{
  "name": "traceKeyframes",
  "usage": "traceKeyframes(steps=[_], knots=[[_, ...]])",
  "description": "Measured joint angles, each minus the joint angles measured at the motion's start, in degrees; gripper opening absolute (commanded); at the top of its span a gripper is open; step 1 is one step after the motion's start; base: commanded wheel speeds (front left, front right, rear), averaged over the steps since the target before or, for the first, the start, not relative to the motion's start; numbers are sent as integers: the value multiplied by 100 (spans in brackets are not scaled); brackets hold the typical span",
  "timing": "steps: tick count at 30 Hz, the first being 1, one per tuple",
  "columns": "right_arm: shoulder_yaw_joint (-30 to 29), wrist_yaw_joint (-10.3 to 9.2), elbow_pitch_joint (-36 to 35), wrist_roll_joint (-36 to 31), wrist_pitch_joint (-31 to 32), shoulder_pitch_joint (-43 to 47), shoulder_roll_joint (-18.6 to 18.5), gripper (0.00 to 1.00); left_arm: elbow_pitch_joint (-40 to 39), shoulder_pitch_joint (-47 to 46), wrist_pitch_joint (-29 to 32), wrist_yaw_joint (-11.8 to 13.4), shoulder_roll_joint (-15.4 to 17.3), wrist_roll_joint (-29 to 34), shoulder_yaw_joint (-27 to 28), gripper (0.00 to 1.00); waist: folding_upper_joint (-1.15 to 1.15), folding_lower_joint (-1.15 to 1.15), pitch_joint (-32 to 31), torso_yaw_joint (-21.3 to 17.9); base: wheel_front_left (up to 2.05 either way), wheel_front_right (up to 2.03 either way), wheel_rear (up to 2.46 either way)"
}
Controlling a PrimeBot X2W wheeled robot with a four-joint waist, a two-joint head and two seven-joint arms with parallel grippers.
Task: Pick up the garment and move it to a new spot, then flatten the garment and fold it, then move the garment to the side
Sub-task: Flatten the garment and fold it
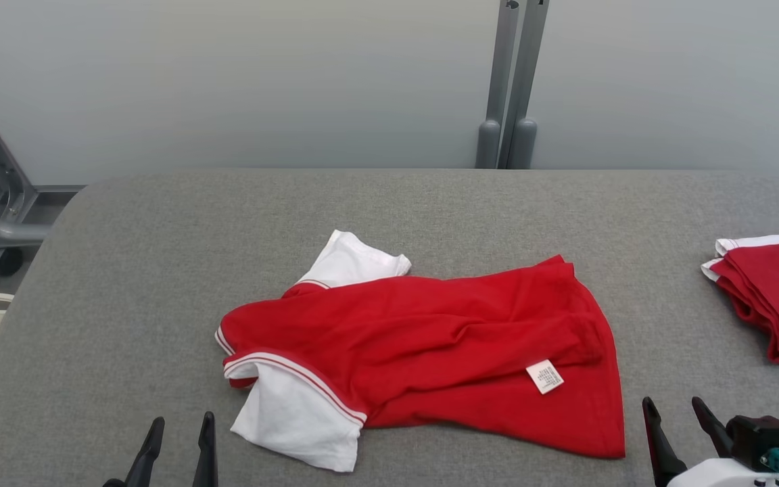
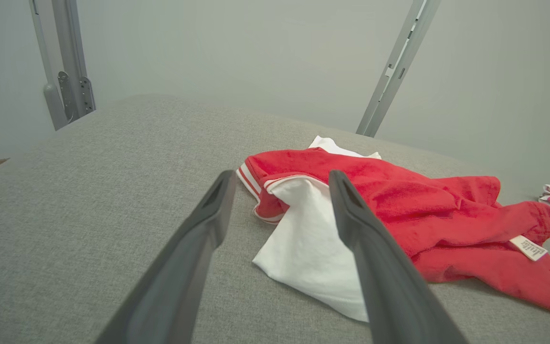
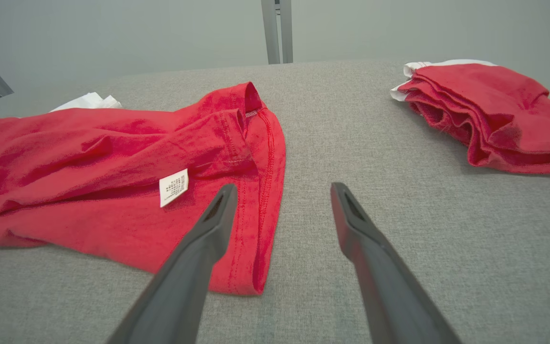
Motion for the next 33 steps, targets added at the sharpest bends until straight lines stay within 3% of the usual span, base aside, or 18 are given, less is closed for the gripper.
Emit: traceKeyframes(steps=[8,14,22,33], knots=[[-9,0,80,29,-315,93,0,100,170,12,0,-175,-49,452,170,100,0,0,-123,172,0,0,0],[197,0,-76,-438,-783,53,-1,100,277,0,0,-235,191,839,-51,100,0,0,-170,178,0,0,0],[443,0,-318,-766,-1055,61,0,100,393,-108,0,-218,259,933,-89,100,0,0,-189,81,0,0,0],[481,0,-399,-711,-996,66,-1,100,510,-217,34,-178,257,835,-111,100,0,0,-147,-5,0,0,0]])
